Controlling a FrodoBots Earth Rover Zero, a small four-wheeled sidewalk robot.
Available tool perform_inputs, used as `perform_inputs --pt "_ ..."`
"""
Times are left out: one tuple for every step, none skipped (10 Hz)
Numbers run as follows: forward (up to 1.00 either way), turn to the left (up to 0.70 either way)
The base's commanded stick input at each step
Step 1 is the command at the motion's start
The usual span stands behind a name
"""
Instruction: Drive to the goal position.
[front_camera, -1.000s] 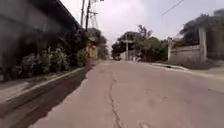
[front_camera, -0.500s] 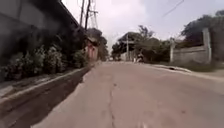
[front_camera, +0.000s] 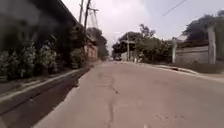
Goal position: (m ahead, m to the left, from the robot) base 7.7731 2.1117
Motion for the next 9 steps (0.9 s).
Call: perform_inputs --pt "0.85 0.0" --pt "0.85 0.0" --pt "0.85 0.0" --pt "0.85 0.0" --pt "0.85 0.0" --pt "0.85 0.0" --pt "0.85 0.0" --pt "0.85 0.0" --pt "0.85 0.0"
